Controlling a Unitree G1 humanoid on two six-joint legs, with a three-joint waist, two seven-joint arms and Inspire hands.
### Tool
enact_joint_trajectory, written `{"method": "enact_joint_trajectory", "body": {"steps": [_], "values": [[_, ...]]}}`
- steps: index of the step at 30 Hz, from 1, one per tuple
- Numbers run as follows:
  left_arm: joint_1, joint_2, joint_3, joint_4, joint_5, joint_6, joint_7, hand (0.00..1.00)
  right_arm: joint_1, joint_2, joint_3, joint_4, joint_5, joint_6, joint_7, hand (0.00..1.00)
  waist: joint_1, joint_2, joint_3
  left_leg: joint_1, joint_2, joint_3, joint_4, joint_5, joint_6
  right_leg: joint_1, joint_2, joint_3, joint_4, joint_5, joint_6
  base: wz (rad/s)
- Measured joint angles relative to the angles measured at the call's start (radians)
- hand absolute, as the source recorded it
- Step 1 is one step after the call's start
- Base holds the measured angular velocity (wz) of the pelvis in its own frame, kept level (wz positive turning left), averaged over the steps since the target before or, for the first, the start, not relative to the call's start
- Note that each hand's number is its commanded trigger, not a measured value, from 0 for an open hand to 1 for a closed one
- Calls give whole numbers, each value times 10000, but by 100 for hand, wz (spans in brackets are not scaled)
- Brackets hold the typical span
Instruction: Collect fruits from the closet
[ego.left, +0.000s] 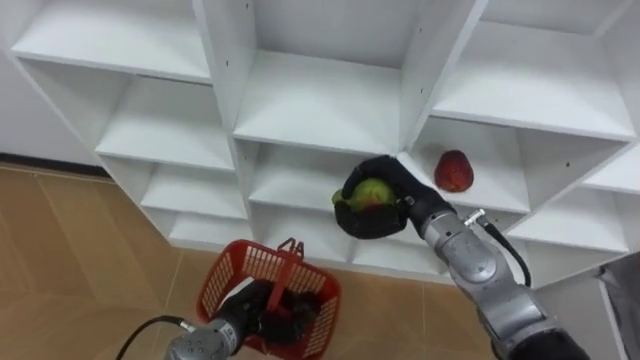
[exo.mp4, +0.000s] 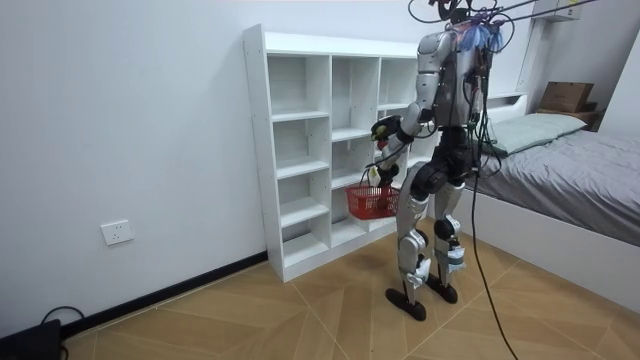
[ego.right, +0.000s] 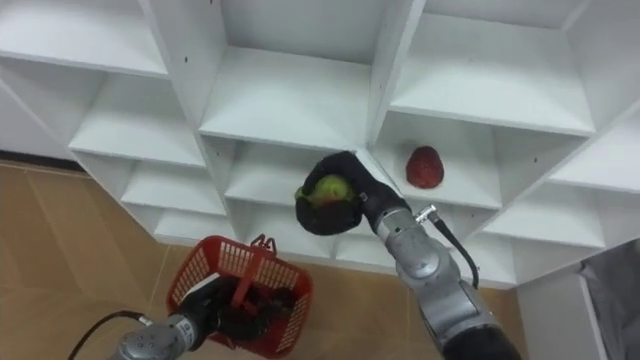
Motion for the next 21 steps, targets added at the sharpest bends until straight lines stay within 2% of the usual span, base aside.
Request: {"method": "enact_joint_trajectory", "body": {"steps": [4, 10, 14, 21], "values": [[23, -127, -7, -1, -198, -1, -1, 100, 456, 33, 192, -5, -94, -31, 29, 100, -55, 123, -29, 96, 18, 149, -125, 14, -4, -4, 6, 110, -2, 0, 1, -9], [15, -184, -94, -23, -418, -5, -7, 100, 794, 62, 196, 7, -298, -30, 5, 100, -170, 129, -33, 175, 35, 228, -167, 13, -5, 18, 9, 145, -11, -3, 3, -4], [14, -123, -345, -334, -589, -15, -6, 100, 903, 55, 203, 232, -793, -38, -26, 100, -241, 131, -32, 234, 28, 200, -181, 13, -5, 147, 26, 145, -149, -1, 2, 2], [13, -58, -593, -407, -978, -455, -8, 100, 1036, 51, 295, 1194, -1657, -124, -111, 100, -369, 186, 1, 242, 31, 184, -139, 2, -7, 196, 30, 110, -176, 1, 6, 1]]}}
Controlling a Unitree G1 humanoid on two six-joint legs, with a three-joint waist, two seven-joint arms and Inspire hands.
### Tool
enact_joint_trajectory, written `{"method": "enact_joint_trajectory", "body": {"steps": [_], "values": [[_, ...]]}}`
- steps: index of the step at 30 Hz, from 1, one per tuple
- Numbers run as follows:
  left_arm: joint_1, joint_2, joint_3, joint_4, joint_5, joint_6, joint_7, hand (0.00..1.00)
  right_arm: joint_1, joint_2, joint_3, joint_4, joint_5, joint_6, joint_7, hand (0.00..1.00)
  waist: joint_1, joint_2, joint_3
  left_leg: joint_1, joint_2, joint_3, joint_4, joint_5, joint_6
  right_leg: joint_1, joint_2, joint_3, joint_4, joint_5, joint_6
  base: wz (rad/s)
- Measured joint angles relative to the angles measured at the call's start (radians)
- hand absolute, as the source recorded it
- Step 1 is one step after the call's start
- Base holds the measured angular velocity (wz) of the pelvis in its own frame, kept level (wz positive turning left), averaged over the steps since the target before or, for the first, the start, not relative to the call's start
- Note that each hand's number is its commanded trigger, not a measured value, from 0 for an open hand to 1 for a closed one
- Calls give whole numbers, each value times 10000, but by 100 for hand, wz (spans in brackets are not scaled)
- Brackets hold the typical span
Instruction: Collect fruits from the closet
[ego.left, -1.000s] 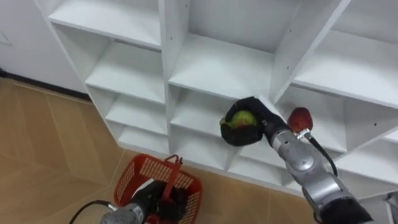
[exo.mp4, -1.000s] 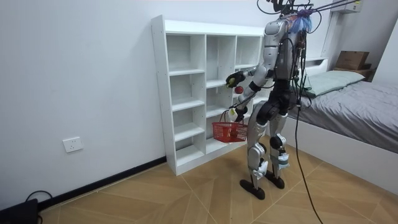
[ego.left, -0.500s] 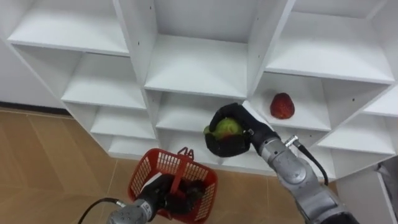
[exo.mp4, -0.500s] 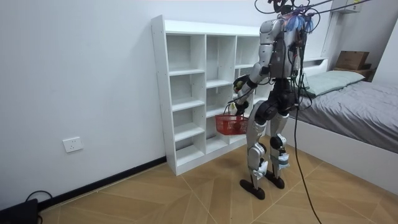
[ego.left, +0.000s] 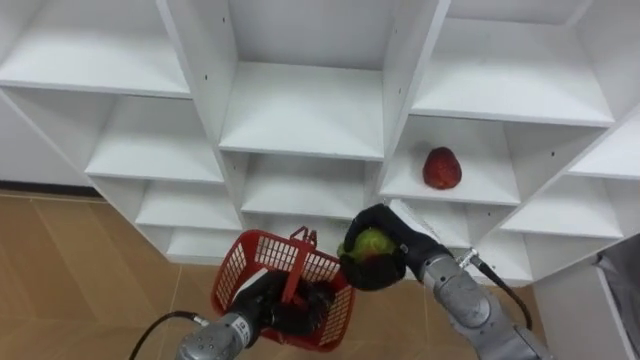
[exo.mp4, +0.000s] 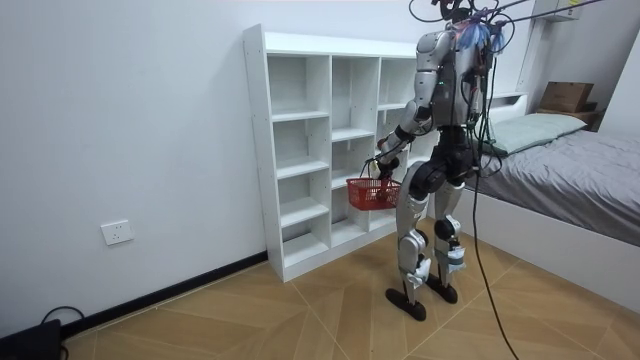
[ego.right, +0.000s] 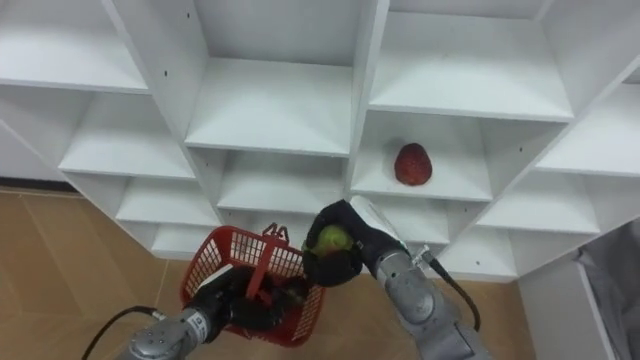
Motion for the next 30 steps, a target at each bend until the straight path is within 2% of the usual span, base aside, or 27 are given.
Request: {"method": "enact_joint_trajectory", "body": {"steps": [2, 7, 20, 27, 30], "values": [[1, -3, -183, 0, -112, -25, -6, 100, 4, -3, 53, 270, 1, 0, 2, 100, -1, 56, 31, -30, 0, -2, 2, -5, 1, -25, -5, -15, -1, -3, 4, 0], [0, 19, -565, 0, -172, -26, -114, 100, 6, 98, 74, 1091, -38, -1, 2, 100, -4, 163, 14, -182, 0, 3, 8, -5, 2, -205, -12, -4, 36, -3, 3, 0], [-12, 78, -600, -21, -384, -187, -464, 100, -26, 264, 61, 1428, 16, 0, -21, 100, -26, 231, 16, -294, 6, 12, 11, -6, 2, -388, -35, 5, 144, -14, -1, 0], [-44, 73, -690, -246, -632, -186, -1036, 100, -37, 297, 71, 2204, 51, 1, -98, 100, -27, 507, 34, -303, 1, 17, 35, -5, 4, -391, -108, 6, 162, -25, -4, 0], [-45, 148, -904, -489, -1000, -187, -1245, 100, -38, 276, 82, 2496, 72, 1, -103, 100, -20, 512, 34, -333, 9, 51, 30, -4, 2, -453, -109, 33, 209, -57, -15, -1]]}}
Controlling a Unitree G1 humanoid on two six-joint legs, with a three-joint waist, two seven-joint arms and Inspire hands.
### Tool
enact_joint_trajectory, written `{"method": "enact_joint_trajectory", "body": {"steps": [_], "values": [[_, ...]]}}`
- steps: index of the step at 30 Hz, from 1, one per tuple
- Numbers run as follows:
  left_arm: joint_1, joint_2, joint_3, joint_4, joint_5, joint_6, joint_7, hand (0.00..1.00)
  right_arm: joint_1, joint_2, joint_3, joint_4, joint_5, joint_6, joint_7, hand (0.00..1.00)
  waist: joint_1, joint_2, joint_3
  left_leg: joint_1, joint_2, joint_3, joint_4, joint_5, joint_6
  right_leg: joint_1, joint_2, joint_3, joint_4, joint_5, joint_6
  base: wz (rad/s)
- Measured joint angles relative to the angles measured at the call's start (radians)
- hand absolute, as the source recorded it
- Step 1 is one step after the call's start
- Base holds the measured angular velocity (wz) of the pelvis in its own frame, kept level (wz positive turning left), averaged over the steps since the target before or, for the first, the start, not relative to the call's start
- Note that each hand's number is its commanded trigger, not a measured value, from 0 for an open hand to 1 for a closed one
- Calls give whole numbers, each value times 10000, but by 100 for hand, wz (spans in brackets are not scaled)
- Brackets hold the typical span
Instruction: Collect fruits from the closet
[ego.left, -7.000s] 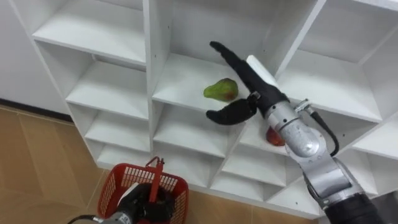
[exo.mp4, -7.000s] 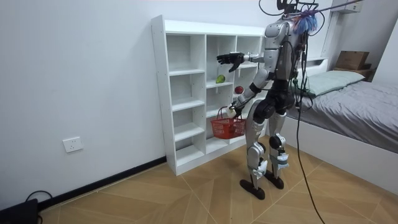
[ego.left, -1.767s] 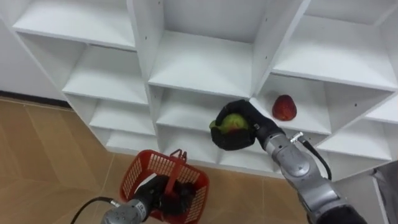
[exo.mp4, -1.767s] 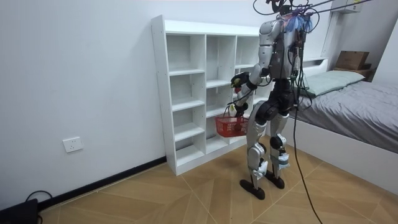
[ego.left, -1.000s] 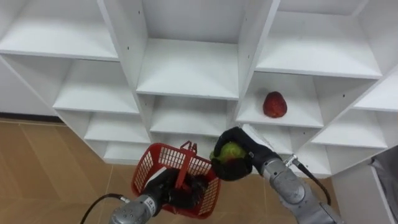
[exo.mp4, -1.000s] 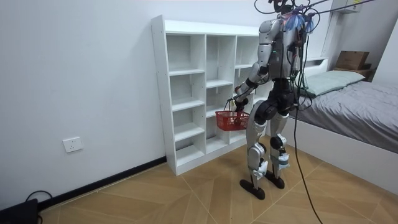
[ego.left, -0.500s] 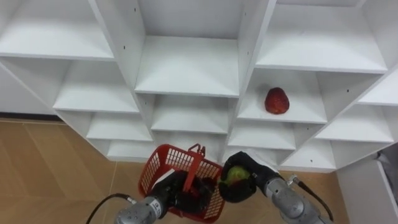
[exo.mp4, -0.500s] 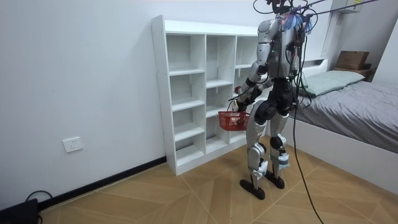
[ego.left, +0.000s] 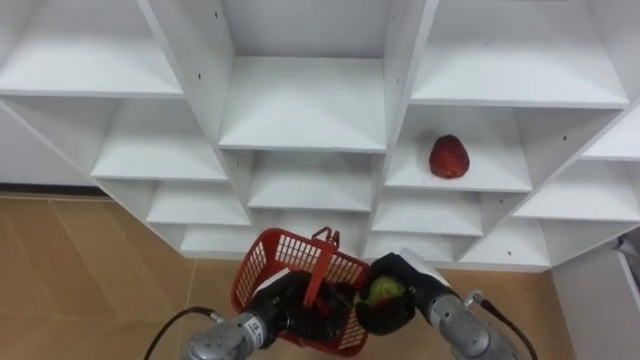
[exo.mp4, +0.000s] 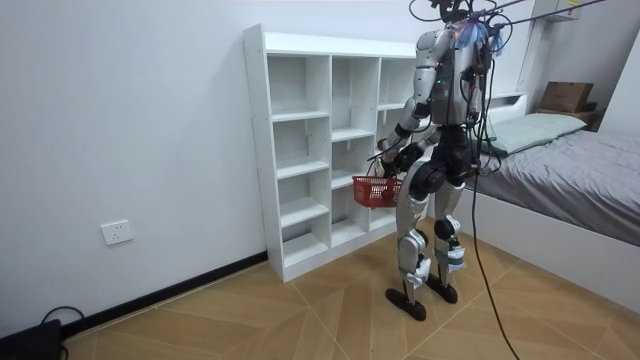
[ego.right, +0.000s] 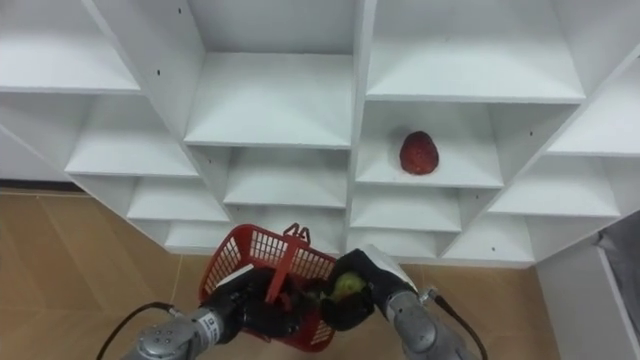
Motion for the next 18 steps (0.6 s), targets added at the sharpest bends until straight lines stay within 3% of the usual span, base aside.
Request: {"method": "enact_joint_trajectory", "body": {"steps": [18], "values": [[-371, 30, -470, -110, -1144, -78, -681, 100, -864, 42, 329, 849, 762, -23, -311, 100, 16, -101, 65, -8, 53, 282, -29, -1, -1, -211, 109, 371, 147, -25, -15, -5]]}}
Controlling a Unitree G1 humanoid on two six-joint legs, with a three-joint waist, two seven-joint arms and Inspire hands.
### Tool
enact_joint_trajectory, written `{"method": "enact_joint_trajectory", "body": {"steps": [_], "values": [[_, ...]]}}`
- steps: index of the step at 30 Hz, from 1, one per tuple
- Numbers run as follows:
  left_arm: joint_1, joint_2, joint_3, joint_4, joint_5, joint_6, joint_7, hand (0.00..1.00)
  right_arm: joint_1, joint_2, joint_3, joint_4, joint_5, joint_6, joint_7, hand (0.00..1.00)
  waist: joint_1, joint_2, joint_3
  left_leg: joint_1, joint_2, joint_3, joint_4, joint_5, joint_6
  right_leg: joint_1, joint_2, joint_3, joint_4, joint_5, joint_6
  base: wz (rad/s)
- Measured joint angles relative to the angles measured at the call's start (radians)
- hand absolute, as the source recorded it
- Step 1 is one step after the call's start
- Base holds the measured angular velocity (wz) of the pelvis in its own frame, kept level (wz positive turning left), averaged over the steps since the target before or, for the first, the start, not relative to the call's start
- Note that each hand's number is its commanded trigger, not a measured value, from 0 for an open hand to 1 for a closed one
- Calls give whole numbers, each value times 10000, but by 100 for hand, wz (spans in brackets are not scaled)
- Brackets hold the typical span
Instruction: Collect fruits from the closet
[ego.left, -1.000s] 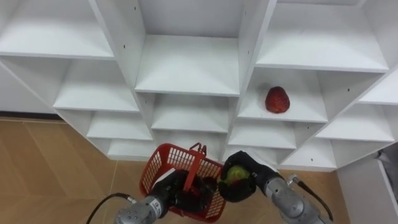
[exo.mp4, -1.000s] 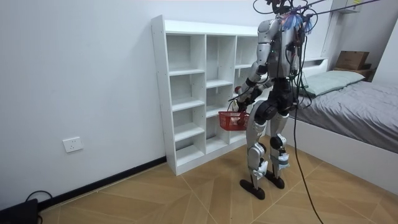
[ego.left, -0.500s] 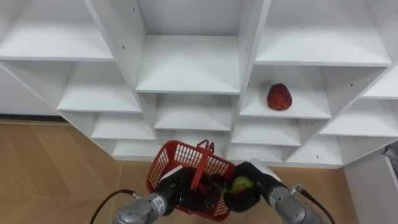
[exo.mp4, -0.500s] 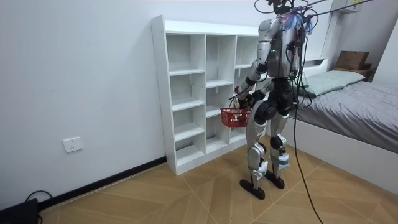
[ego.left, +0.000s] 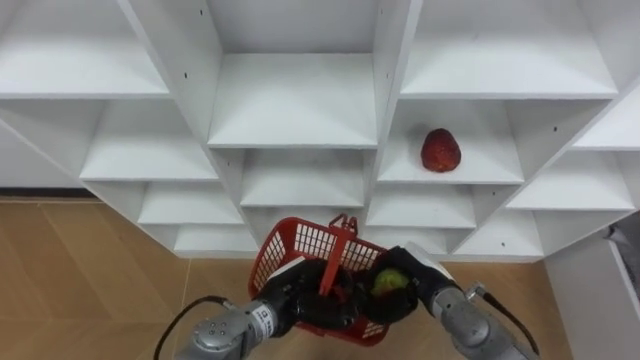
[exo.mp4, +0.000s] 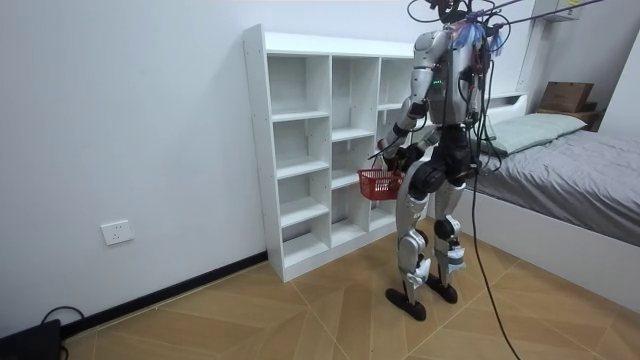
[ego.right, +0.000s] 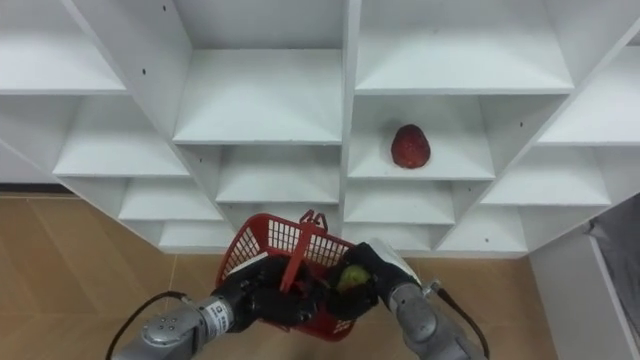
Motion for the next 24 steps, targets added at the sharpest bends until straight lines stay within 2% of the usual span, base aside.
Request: {"method": "enact_joint_trajectory", "body": {"steps": [5, 10, 11, 12, 13, 24], "values": [[-55, 30, -196, 1, -3, -19, -24, 100, -61, 1, 65, 98, 60, 0, 0, 100, -1, -2, 12, -3, 5, -2, -2, -7, -11, -1, 15, 33, -10, -2, -2, 0], [-191, 178, -593, 2, -209, -28, -57, 100, -170, 17, 220, 151, 200, 1, -9, 100, -12, -29, 75, -1, 10, -2, -2, -8, -12, -1, 23, 39, -2, -3, -3, 0], [-202, 177, -594, 2, -210, -28, -59, 100, -188, 30, 220, 155, 253, 1, -16, 58, -23, -29, 92, -3, 9, -2, -3, -8, -12, -2, 23, 40, -2, -3, -3, 0], [-209, 179, -592, 2, -212, -28, -59, 100, -247, 72, 217, 189, 286, 1, -37, 6, -38, -35, 119, -2, 9, -11, -4, -8, -12, -2, 23, 50, -1, -3, -3, 0], [-209, 176, -592, 2, -212, -28, -66, 100, -362, 115, 217, 328, 287, 1, -78, 0, -50, -39, 128, -5, 8, -22, -5, -8, -12, -2, 24, 53, -1, -3, -3, 0], [-216, 163, -590, 1, -213, -27, -228, 100, -592, 116, 258, 521, 825, 9, -348, 0, -7, -54, 137, -14, 7, -33, -7, -8, -12, -2, 26, 58, -15, -5, -1, 0]]}}
